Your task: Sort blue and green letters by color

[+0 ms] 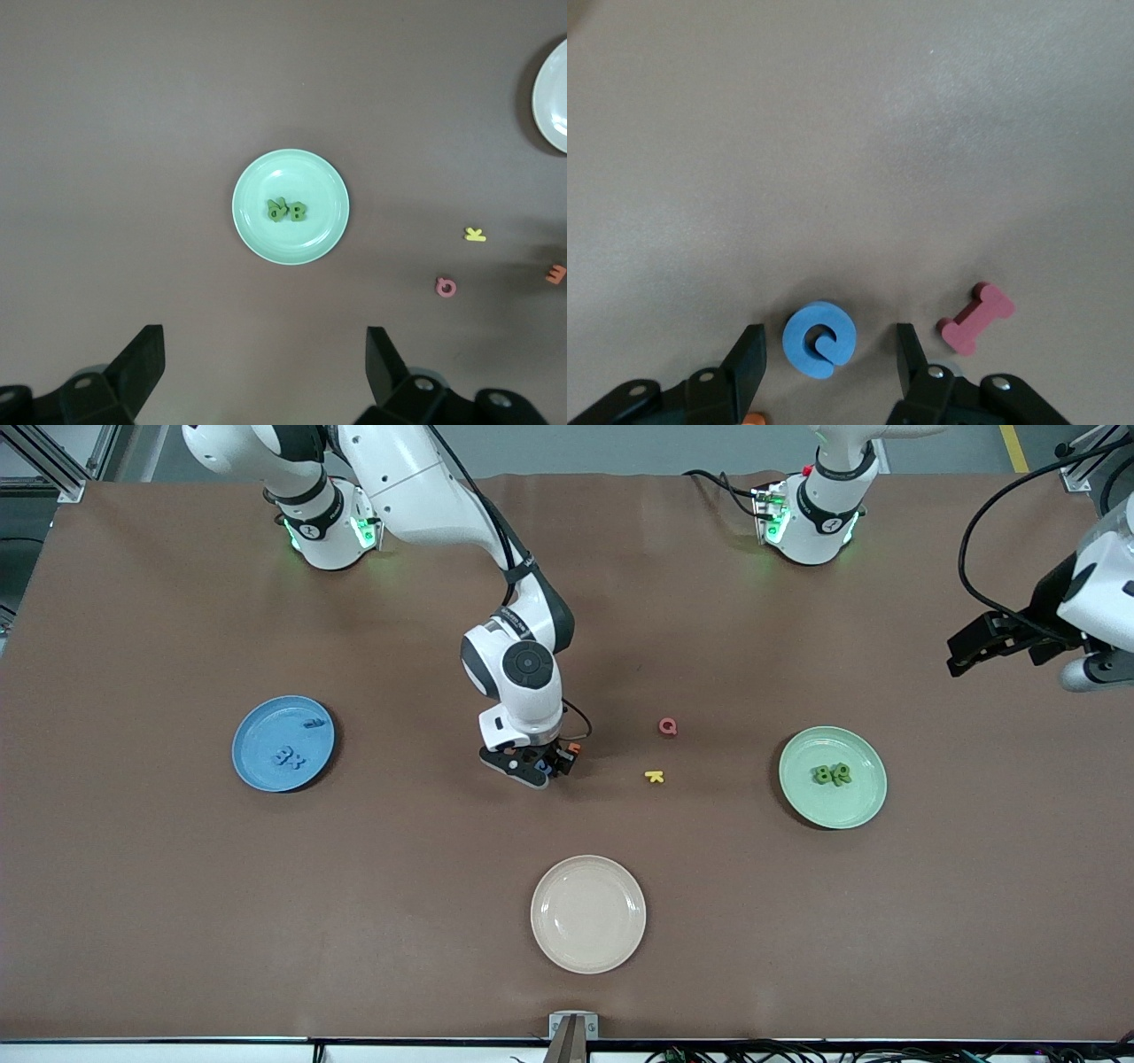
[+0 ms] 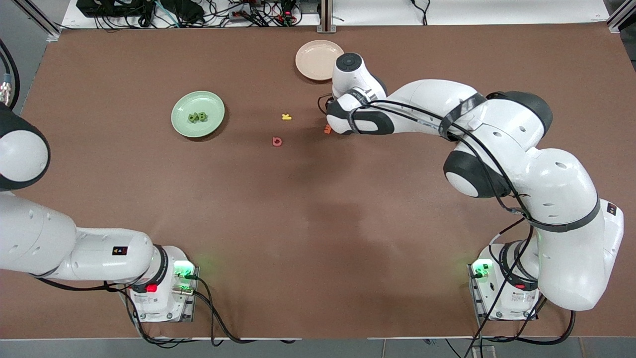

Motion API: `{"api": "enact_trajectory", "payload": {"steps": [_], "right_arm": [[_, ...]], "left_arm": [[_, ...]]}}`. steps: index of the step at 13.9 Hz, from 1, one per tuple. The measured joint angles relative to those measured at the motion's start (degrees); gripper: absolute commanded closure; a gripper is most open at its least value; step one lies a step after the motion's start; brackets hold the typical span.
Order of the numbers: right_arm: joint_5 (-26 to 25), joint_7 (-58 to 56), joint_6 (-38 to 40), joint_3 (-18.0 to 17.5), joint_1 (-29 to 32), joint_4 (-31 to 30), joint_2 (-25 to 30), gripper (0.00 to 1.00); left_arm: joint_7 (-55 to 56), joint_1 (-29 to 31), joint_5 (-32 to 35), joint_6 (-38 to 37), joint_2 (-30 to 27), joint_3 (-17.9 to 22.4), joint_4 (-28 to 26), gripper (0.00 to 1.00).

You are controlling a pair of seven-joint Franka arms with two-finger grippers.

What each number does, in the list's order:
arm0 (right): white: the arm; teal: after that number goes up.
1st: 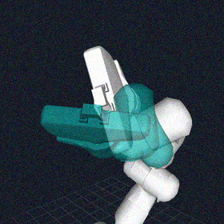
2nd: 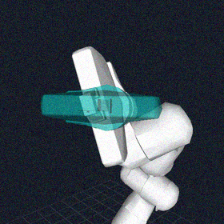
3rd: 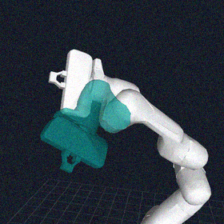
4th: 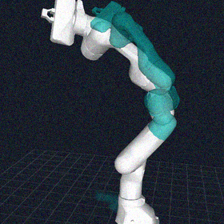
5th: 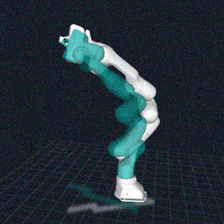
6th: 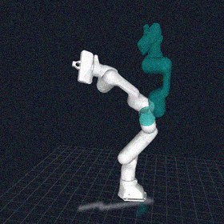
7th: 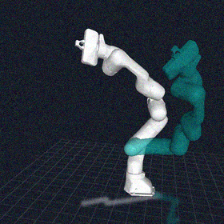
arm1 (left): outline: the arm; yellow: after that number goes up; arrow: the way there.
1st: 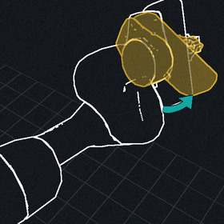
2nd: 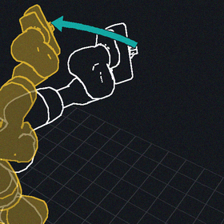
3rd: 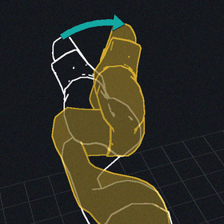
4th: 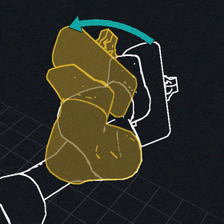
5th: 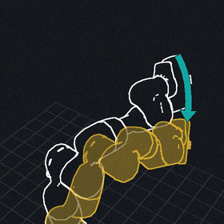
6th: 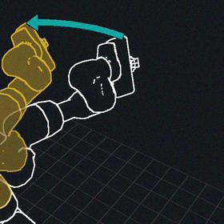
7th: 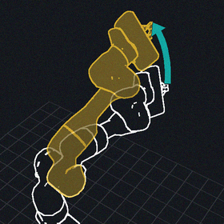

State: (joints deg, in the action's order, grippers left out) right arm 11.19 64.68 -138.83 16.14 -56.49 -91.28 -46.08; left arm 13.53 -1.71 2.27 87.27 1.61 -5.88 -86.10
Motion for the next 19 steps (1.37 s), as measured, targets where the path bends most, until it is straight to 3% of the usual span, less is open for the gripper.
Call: {"api": "enact_trajectory", "payload": {"steps": [3, 9, 14, 19], "right_arm": [[0.0, 0.1, 0.1, 0.1, -0.1, 0.4, -0.4, 0.43], [0.0, 0.0, 1.1, 0.3, -0.2, 1.4, -0.5, 0.97], [-0.2, -0.5, 3.5, 0.8, -0.1, 3.1, -0.8, 1.0], [-0.5, -15.6, 22.6, 5.9, 2.2, 6.8, 2.3, 1.0]], "left_arm": [[-0.1, 0.3, 0.0, 0.3, -0.2, 0.1, -0.3, 0.0], [-0.2, 0.2, 0.0, 0.3, -0.2, 0.1, -0.4, 0.0], [-0.2, 0.3, 0.0, 1.8, 0.1, 0.1, -0.7, 0.0], [-0.2, 0.3, 0.0, 2.5, 0.2, 0.2, -0.7, 0.0]]}}
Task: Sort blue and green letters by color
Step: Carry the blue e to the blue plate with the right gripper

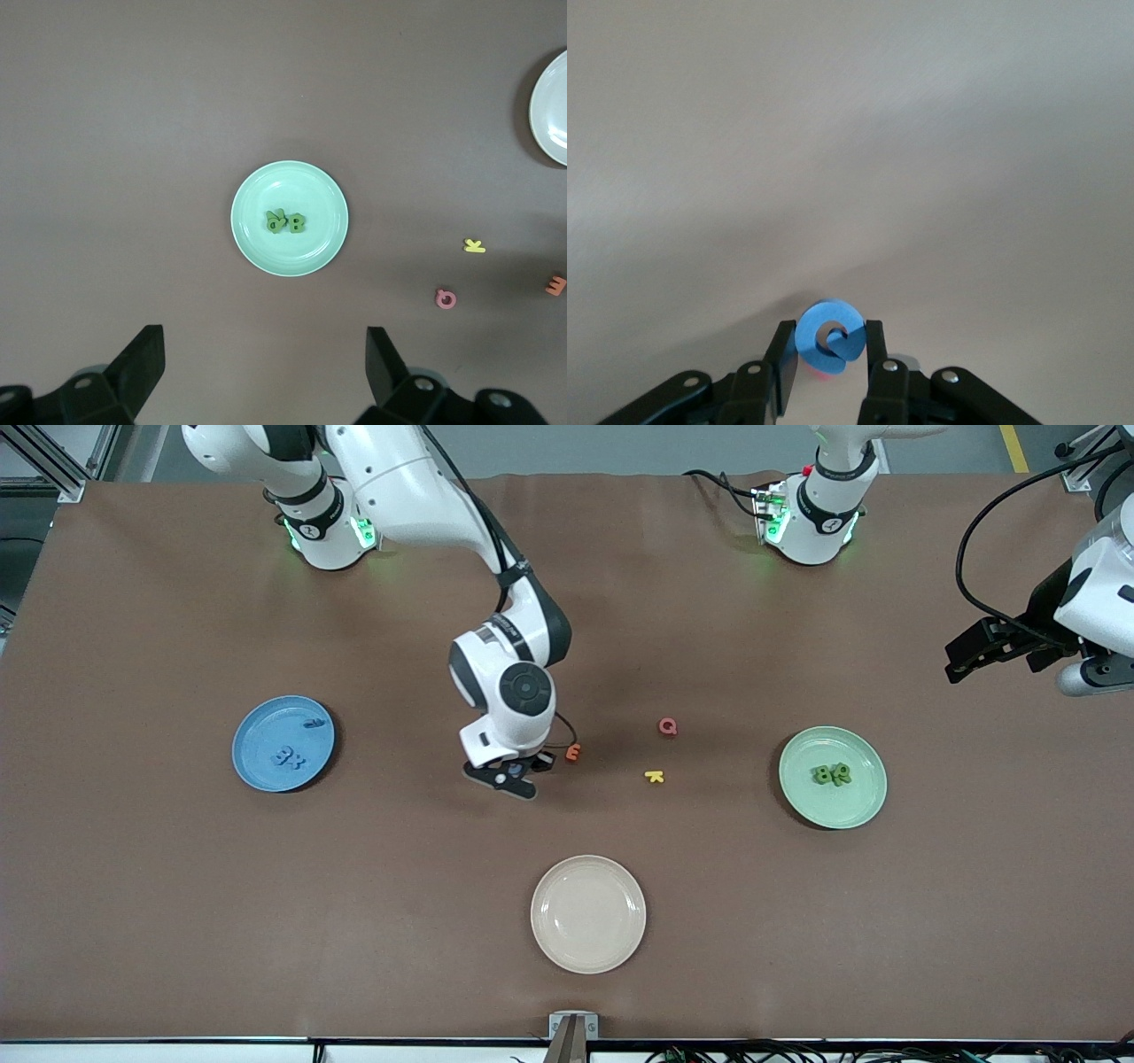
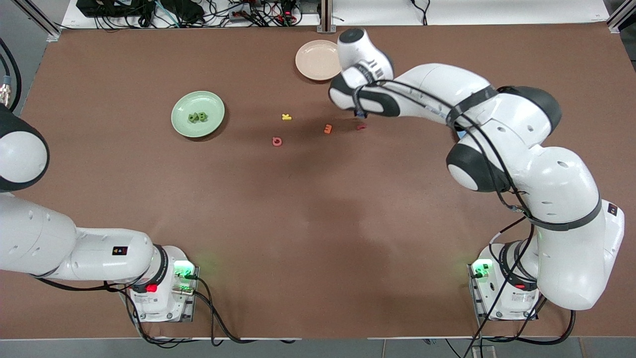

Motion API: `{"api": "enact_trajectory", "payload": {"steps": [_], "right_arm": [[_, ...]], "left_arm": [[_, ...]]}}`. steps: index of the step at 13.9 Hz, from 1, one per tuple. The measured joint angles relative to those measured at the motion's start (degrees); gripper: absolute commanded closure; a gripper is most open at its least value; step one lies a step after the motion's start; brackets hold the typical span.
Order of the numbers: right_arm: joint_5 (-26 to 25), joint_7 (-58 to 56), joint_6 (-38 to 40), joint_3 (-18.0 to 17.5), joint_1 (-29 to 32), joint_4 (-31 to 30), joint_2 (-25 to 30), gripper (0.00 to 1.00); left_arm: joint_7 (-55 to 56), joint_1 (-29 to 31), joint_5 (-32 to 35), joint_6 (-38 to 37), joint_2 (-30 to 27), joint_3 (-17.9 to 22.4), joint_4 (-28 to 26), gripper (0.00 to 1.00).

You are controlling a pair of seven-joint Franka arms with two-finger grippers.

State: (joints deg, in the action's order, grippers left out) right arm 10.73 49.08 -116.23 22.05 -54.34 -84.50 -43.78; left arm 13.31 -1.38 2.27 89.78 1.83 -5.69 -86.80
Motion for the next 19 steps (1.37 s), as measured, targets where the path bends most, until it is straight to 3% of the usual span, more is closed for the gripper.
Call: {"api": "enact_trajectory", "payload": {"steps": [3, 7, 14, 19], "right_arm": [[0.0, -10.1, 5.6, 2.8, 3.1, -2.2, 6.0, 1.0], [-0.1, -22.7, 5.2, 7.1, 5.7, -12.8, 14.7, 1.0], [-2.6, -39.6, -7.5, 15.5, 5.9, -36.8, 29.0, 1.0], [-4.1, -50.1, -13.9, 22.4, 6.0, -48.0, 35.7, 1.0]], "left_arm": [[0.1, 0.0, 0.0, 0.0, 0.0, 0.0, 0.0, 0.0], [0.1, 0.0, 0.0, 0.2, 0.0, 0.0, 0.0, 0.0], [0.1, 0.0, 0.0, 0.6, 0.0, 0.0, 0.0, 0.0], [0.1, 0.0, 0.0, 0.9, 0.0, 0.1, -0.1, 0.0]]}}
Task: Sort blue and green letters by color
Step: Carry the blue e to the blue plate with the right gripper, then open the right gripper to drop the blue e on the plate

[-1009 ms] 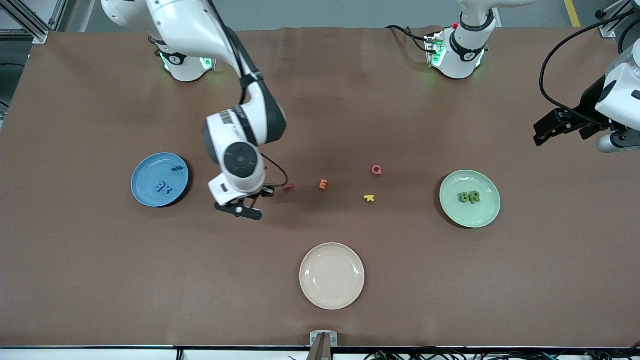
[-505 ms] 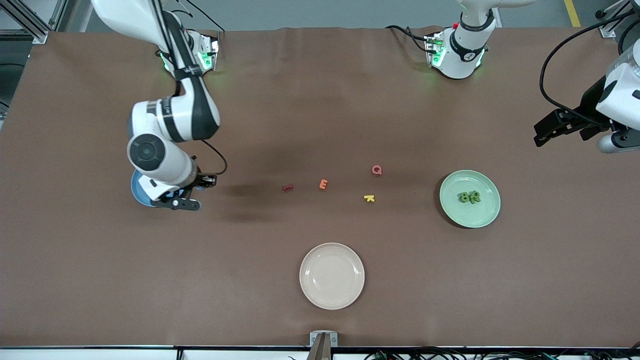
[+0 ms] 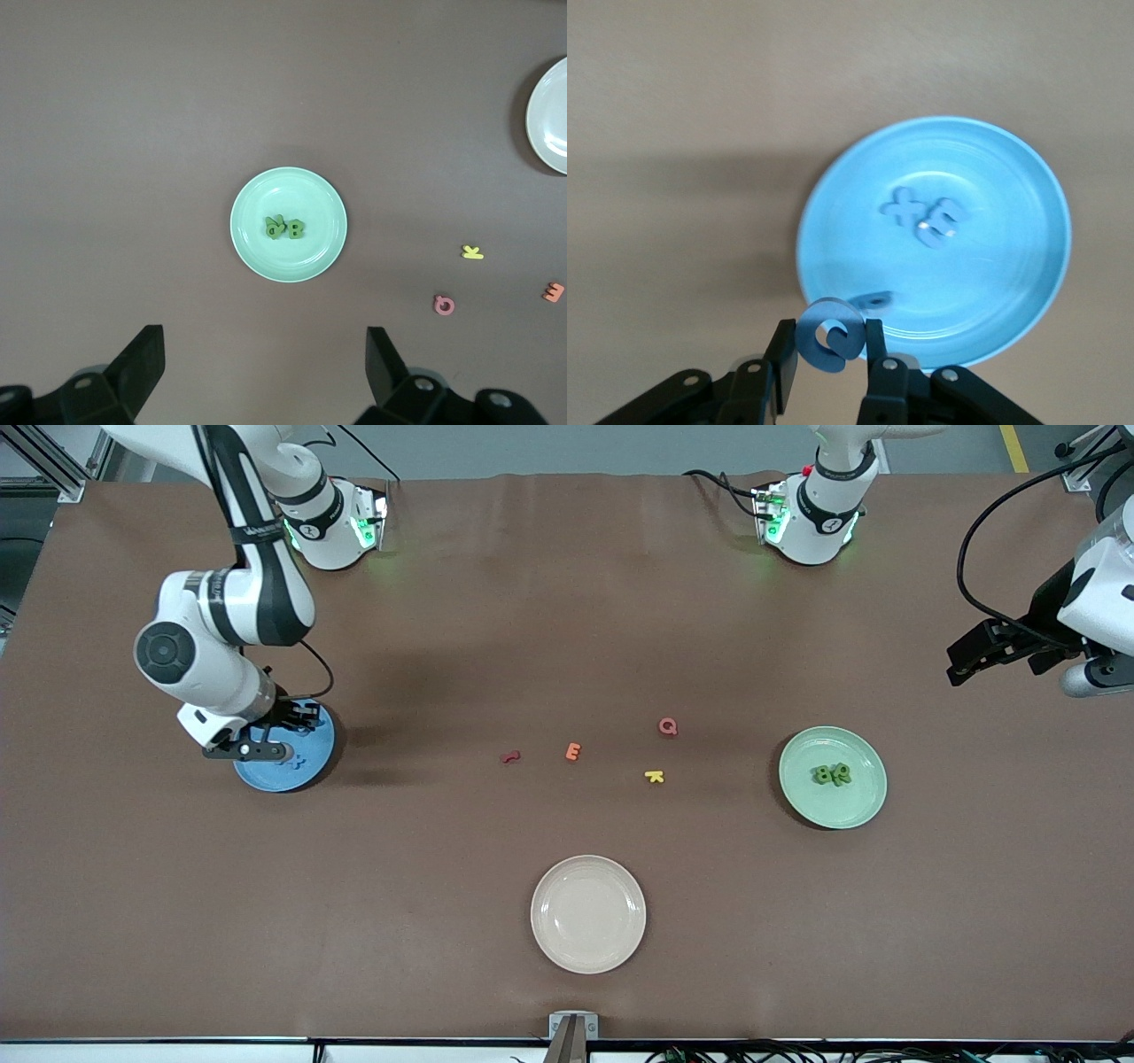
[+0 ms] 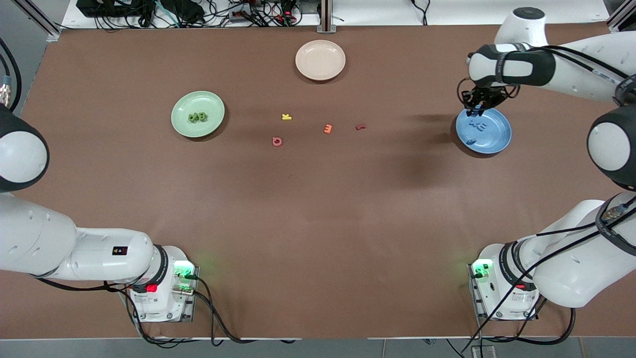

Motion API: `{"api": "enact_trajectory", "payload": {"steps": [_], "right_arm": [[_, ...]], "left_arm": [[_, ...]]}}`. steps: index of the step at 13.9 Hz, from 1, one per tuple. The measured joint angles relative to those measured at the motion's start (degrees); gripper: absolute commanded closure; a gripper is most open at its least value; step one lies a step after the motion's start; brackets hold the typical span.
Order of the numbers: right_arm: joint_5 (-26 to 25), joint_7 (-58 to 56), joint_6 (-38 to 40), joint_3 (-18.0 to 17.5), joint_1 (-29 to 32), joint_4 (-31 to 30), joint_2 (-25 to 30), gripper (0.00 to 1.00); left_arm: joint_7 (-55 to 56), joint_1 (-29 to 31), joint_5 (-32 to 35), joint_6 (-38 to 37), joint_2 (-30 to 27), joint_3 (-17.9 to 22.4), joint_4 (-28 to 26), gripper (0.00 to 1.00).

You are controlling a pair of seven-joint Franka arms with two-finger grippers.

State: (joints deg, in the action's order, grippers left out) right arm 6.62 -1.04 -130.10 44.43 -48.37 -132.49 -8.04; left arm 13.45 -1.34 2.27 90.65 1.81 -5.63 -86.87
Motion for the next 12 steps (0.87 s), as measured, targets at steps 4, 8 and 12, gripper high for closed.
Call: {"api": "enact_trajectory", "payload": {"steps": [4, 8, 12], "right_arm": [[0.0, -5.5, -2.9, 3.9, 1.0, -5.0, 1.8, 0.98], [0.0, -5.8, -3.7, 4.0, 1.3, -6.1, 1.9, 0.75], [-0.1, -5.8, -4.3, 4.0, 1.9, -6.1, 1.9, 0.0]], "left_arm": [[-0.1, 0.0, 0.0, -0.3, 0.0, 0.0, -0.3, 0.0], [-0.1, -0.1, 0.0, -0.8, 0.0, 0.0, -0.6, 0.0], [-0.2, -0.3, 0.0, -0.8, 0.0, -0.2, -0.7, 0.0]]}}
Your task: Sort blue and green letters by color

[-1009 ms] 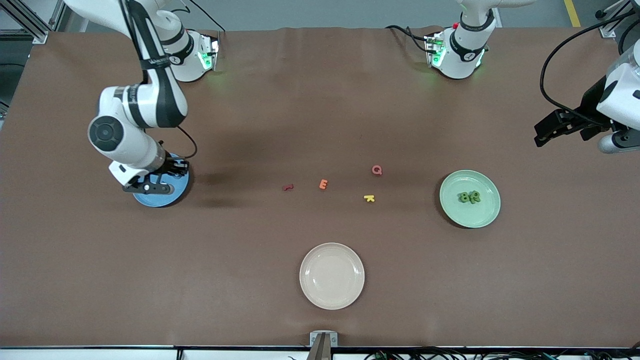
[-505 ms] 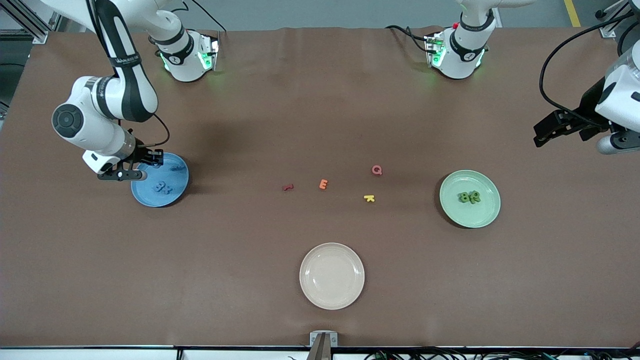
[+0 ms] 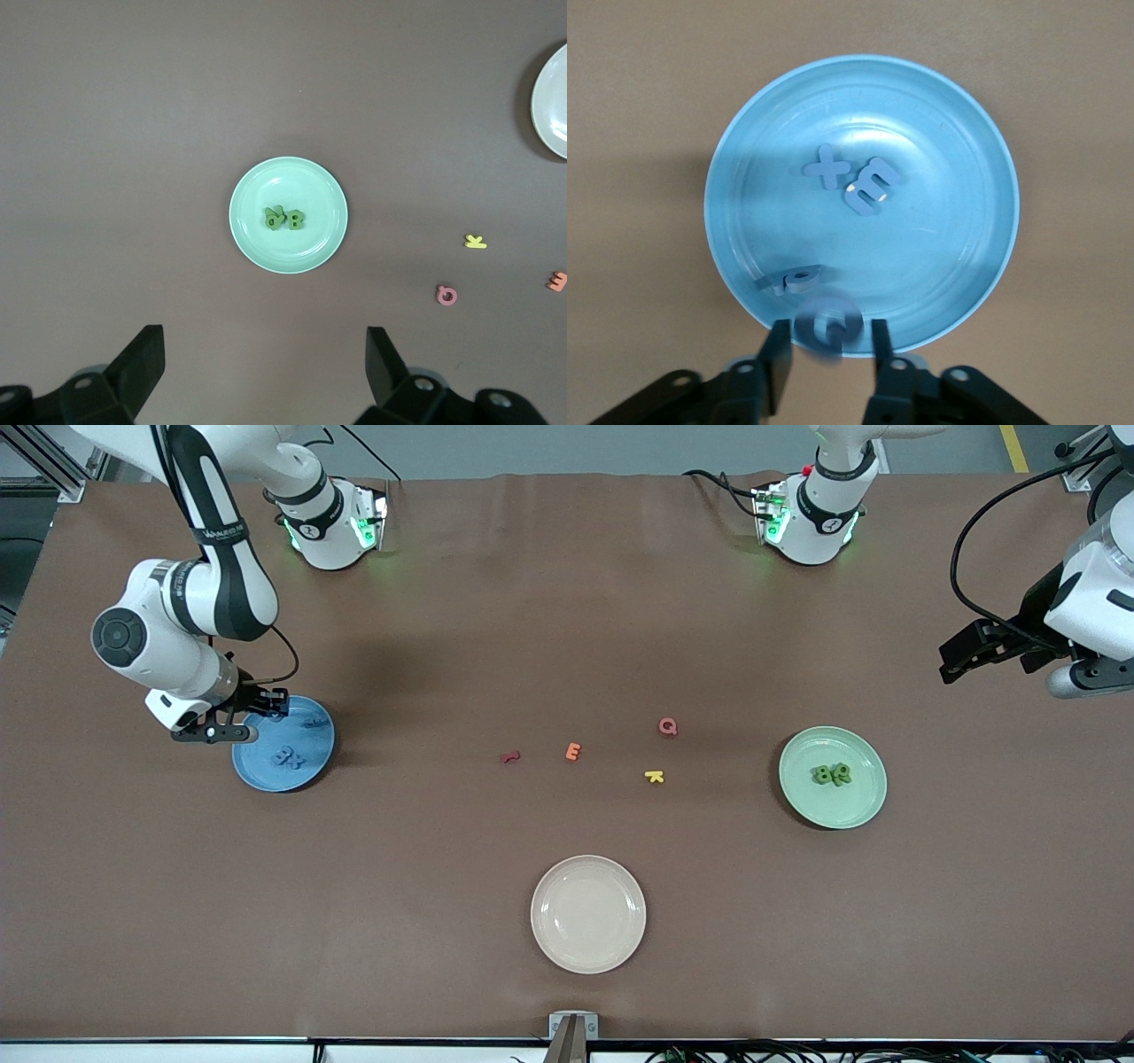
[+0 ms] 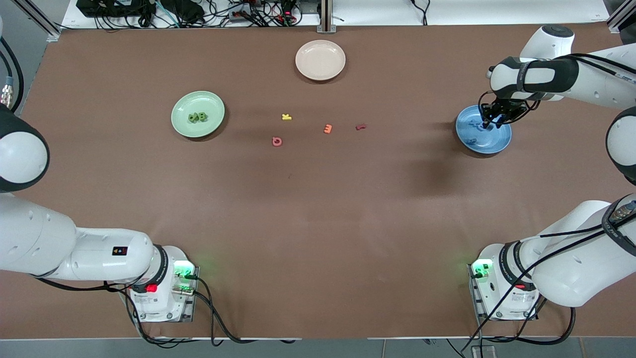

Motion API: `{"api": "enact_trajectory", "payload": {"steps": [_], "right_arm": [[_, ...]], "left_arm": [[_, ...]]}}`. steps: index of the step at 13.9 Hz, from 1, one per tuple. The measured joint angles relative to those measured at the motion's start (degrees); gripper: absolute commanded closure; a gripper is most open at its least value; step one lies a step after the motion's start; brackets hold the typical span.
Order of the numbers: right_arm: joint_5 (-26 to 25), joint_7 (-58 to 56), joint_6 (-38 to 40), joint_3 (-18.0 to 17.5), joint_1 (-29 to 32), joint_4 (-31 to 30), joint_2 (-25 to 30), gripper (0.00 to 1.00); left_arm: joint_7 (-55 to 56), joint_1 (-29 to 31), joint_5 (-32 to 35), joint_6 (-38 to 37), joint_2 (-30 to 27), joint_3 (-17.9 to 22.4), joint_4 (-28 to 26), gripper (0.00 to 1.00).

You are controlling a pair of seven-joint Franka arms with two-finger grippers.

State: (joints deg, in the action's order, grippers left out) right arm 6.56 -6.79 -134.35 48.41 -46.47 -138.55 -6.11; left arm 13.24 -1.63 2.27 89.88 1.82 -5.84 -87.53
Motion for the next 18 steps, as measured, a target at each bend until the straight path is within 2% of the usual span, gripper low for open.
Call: {"api": "enact_trajectory", "payload": {"steps": [6, 9, 11, 15, 18], "right_arm": [[0.0, 0.0, -0.7, 0.0, 0.4, 0.8, 0.0, 0.0], [0.0, 0.0, 2.3, 0.0, 0.4, 4.8, 0.0, 0.0], [-0.1, 0.0, 10.2, 0.0, 0.4, 11.0, 0.0, 0.0], [-0.3, 0.2, 29.3, 0.0, 0.4, 28.5, -0.7, 0.0], [-0.5, 0.5, 36.5, 0.0, 1.1, 37.5, -2.4, 0.0]], "left_arm": [[-0.1, -0.1, -0.1, 0.2, 0.0, -1.7, -0.1, 0.0], [-0.1, 0.0, -0.1, 0.2, -0.2, -1.7, 0.4, 0.0], [-0.1, 0.0, -0.1, 0.2, -0.2, -1.7, 0.4, 0.0], [-0.1, 0.1, -0.1, 0.2, -0.2, -1.7, 0.3, 0.0], [-0.1, 0.2, -0.1, 0.2, -0.2, -1.7, 0.3, 0.0]]}}
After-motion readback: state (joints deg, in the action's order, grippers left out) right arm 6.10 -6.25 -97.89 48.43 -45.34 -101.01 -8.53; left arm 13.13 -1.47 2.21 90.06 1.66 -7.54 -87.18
